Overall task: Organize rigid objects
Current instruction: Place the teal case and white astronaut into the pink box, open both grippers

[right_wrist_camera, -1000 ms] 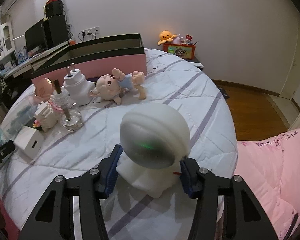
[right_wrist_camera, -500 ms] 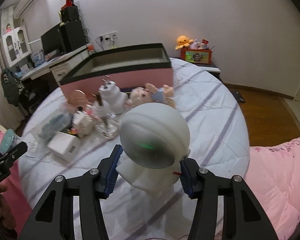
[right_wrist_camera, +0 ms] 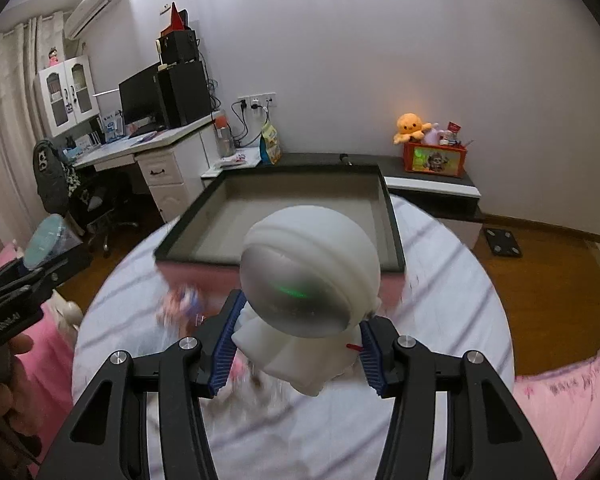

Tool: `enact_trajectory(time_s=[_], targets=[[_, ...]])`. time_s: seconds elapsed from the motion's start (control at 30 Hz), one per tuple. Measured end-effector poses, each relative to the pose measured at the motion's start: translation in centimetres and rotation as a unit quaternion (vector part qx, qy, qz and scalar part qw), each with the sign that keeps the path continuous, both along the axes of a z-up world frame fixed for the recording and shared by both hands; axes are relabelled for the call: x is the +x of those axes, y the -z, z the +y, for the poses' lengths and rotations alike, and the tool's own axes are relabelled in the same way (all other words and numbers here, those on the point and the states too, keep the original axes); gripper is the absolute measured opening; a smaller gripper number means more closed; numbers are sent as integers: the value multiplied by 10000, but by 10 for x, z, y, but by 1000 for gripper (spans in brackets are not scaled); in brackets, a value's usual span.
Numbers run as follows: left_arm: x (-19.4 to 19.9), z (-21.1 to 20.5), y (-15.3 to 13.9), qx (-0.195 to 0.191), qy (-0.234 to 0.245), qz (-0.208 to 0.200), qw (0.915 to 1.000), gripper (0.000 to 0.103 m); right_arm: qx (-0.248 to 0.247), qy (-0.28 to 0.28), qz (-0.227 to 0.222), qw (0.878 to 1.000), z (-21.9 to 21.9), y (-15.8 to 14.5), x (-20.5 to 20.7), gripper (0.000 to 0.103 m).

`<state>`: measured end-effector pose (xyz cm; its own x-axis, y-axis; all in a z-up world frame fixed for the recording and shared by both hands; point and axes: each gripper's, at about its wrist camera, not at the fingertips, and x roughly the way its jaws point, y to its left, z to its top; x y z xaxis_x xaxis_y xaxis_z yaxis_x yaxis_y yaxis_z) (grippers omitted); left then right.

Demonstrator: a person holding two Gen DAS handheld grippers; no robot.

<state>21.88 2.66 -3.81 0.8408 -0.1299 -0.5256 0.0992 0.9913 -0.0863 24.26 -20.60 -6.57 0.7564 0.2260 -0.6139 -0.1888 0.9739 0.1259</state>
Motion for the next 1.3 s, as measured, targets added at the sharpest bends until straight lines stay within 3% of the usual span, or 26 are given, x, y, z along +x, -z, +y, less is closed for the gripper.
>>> enact_trajectory(time_s=[0.13, 0.37, 0.67, 0.7, 0.8, 0.9, 1.03, 1.3], targets=[[51, -15, -1, 81, 91, 131, 9998, 73, 4, -11, 169, 9999, 1, -2, 52, 54], [122, -40, 24, 172, 204, 656, 9975, 73, 35, -63, 871, 9962, 7, 31, 125, 54], [152, -62, 43, 281, 300, 1069, 9934, 73, -8, 0, 1340, 9910, 3, 57, 151, 54], [152, -61, 42, 278, 286, 1077, 9934, 74, -38, -20, 1364, 9906, 3, 59, 153, 56], [148, -56, 37, 272, 212, 1017, 9942, 92, -70, -93, 1398, 9901, 1, 60, 155, 87], [138, -51, 32, 292, 161, 920, 9952, 103, -83, -95, 1340, 9909, -2, 56, 151, 87], [117, -41, 24, 242, 132, 813, 9963, 103, -5, 84, 1153, 9933, -6, 45, 135, 94], [47, -25, 4, 356, 2, 504, 9981, 103, 384, 209, 698, 9966, -21, 14, 66, 94]])
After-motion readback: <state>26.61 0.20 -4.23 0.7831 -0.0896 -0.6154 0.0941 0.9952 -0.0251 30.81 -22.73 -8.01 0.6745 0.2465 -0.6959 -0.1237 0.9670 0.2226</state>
